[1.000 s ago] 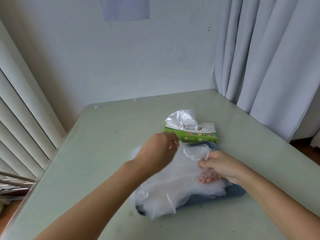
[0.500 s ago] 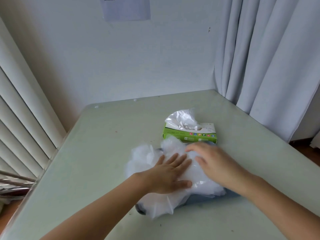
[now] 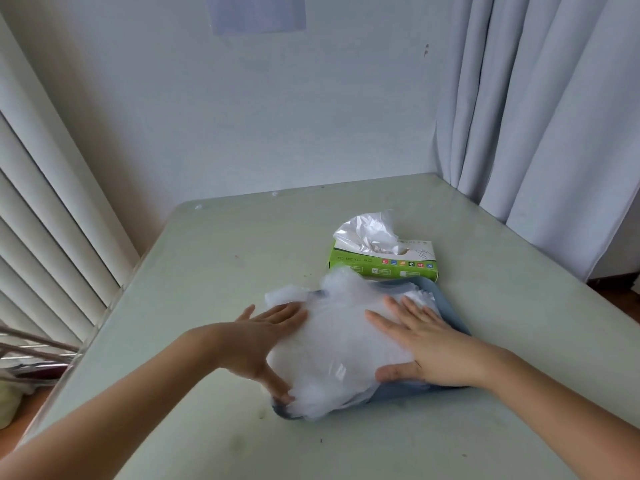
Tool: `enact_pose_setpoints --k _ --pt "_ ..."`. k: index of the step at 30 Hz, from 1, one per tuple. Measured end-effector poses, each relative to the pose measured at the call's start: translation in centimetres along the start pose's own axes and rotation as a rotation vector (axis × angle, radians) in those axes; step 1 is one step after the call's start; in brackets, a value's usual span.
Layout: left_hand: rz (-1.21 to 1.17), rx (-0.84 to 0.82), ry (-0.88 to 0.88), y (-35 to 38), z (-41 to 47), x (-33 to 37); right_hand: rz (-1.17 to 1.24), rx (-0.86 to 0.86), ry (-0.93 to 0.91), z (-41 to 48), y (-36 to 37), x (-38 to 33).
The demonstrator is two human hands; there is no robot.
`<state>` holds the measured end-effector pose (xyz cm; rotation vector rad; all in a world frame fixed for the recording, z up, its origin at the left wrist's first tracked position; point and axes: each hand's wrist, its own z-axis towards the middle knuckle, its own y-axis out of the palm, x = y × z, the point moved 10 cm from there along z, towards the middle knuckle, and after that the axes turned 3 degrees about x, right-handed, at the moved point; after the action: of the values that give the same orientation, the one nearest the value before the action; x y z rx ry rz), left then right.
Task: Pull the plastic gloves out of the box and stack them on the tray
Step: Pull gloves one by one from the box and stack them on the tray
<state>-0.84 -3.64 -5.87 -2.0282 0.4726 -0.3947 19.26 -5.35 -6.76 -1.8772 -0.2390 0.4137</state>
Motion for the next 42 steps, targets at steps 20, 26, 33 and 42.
enact_pose_setpoints --k 20,26,33,42 --pt "-0.355 0.468 0.101 -13.9 6.4 6.3 0.586 0.613 0.219 4.5 -14.6 8.3" --pt "-0.287 0.353 0.154 -9.0 7.2 8.4 0.542 0.228 0.127 4.9 -9.1 5.7" --pt "-0.171 0.379 0.185 -6.7 7.6 9.7 0.317 0.300 0.033 3.1 -8.5 6.7" --pt "-0.306 0.496 0.128 -7.4 6.5 8.6 0.491 0.393 0.470 -1.4 -8.0 13.1"
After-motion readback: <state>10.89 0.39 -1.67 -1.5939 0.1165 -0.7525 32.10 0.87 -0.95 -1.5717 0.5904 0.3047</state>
